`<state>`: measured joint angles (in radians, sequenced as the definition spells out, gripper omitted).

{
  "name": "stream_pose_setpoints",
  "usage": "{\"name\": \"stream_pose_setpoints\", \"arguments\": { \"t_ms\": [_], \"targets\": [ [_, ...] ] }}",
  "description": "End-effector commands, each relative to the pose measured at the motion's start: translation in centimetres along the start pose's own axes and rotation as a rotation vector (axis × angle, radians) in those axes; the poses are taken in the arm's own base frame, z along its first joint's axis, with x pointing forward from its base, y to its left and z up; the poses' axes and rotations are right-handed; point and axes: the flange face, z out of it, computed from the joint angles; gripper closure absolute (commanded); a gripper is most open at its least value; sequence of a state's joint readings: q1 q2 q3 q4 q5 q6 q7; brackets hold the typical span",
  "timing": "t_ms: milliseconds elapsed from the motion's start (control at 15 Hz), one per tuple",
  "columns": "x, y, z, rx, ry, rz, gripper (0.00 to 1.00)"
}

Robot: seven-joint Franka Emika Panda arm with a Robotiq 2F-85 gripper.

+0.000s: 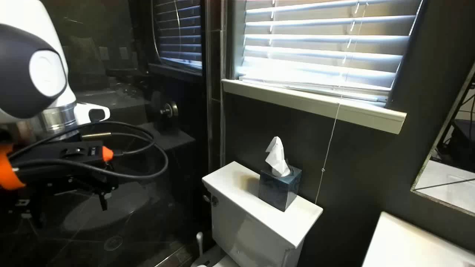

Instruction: Flush the toilet

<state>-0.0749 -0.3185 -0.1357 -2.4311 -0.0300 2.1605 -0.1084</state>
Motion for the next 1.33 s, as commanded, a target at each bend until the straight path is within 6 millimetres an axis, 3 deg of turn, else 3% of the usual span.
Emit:
{"name": "stream_pose_setpoints", "arguments": {
  "t_ms": [0,600,933,1267],
  "targets": [
    [0.0,0.0,0.0,0.0,-0.001,0.0,0.0],
    [0.0,0.0,0.0,0.0,-0.001,0.0,0.0],
    [5.5,2.7,0.2,0.08,0.028,0.165,0.0],
    [12.2,7.6,1.1,0.125,0.111,0.35,0.0]
  ]
}}
